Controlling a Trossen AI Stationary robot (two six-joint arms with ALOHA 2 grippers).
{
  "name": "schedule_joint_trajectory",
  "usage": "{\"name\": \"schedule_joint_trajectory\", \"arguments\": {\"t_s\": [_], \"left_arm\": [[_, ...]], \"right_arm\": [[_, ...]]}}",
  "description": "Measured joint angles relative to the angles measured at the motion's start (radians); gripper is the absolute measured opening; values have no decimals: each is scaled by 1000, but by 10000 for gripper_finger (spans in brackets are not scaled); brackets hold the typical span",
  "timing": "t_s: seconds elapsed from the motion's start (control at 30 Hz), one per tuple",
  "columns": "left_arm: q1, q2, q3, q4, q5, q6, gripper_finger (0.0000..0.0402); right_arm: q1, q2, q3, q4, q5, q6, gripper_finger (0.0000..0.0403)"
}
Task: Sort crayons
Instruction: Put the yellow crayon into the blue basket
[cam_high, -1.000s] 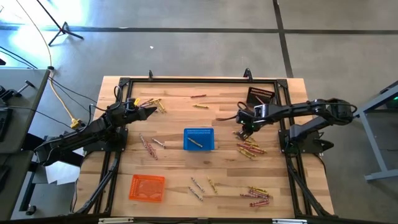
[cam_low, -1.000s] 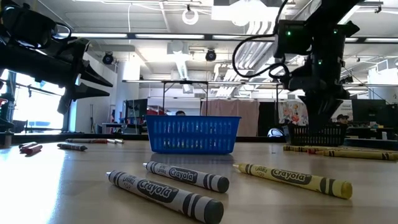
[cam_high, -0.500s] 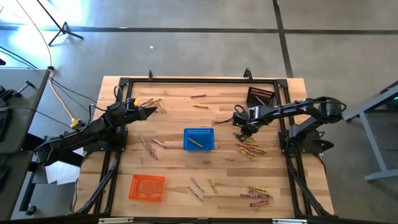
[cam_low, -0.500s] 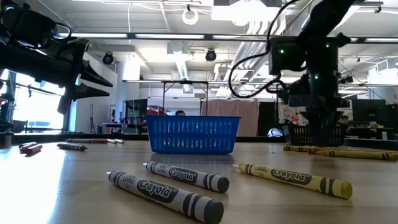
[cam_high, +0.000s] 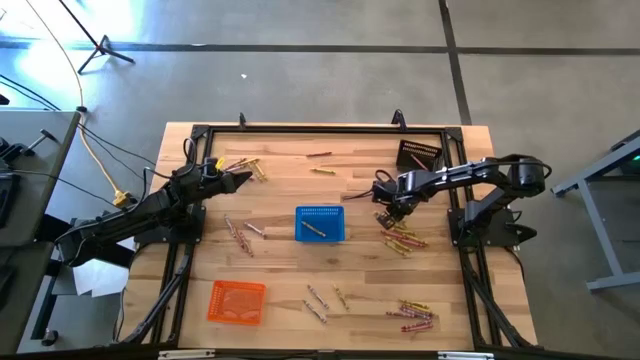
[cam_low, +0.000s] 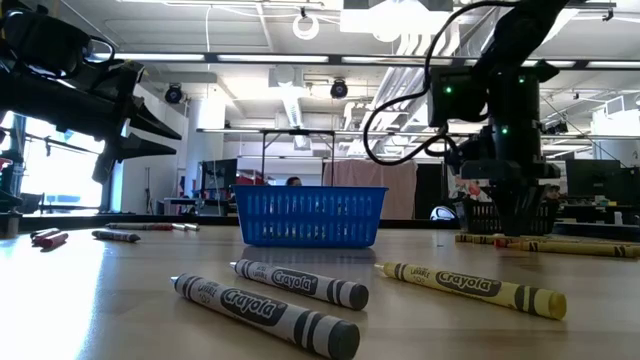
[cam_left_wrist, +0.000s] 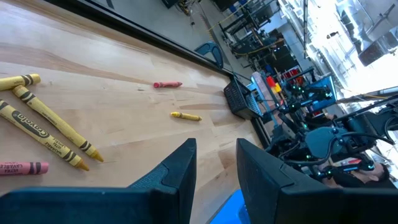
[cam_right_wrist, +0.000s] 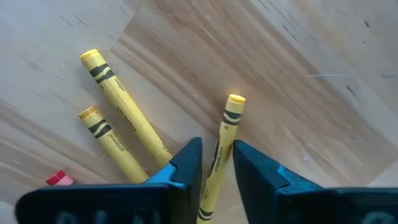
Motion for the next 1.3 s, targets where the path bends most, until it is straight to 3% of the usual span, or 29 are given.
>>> {"name": "schedule_joint_trajectory", "arguments": {"t_s": [0.17, 0.4, 0.5, 0.6, 0.9, 1.17, 1.3], "left_arm": [[0, 0, 0, 0, 0, 0, 101], [0, 0, 0, 0, 0, 0, 101], [0, 0, 0, 0, 0, 0, 101], [0, 0, 0, 0, 0, 0, 101], [0, 0, 0, 0, 0, 0, 101], [0, 0, 0, 0, 0, 0, 101], [0, 0, 0, 0, 0, 0, 101]], "right_arm": [[-32, 0, 0, 6, -28, -17, 11], [-84, 6, 37, 0, 18, -31, 20], [-99, 4, 105, 16, 59, -34, 10], [-85, 6, 189, 16, 29, -85, 5], [10, 3, 444, 257, -10, -327, 11], [78, 61, 458, 398, -37, -329, 12], [102, 143, 458, 436, -107, -307, 12]]}}
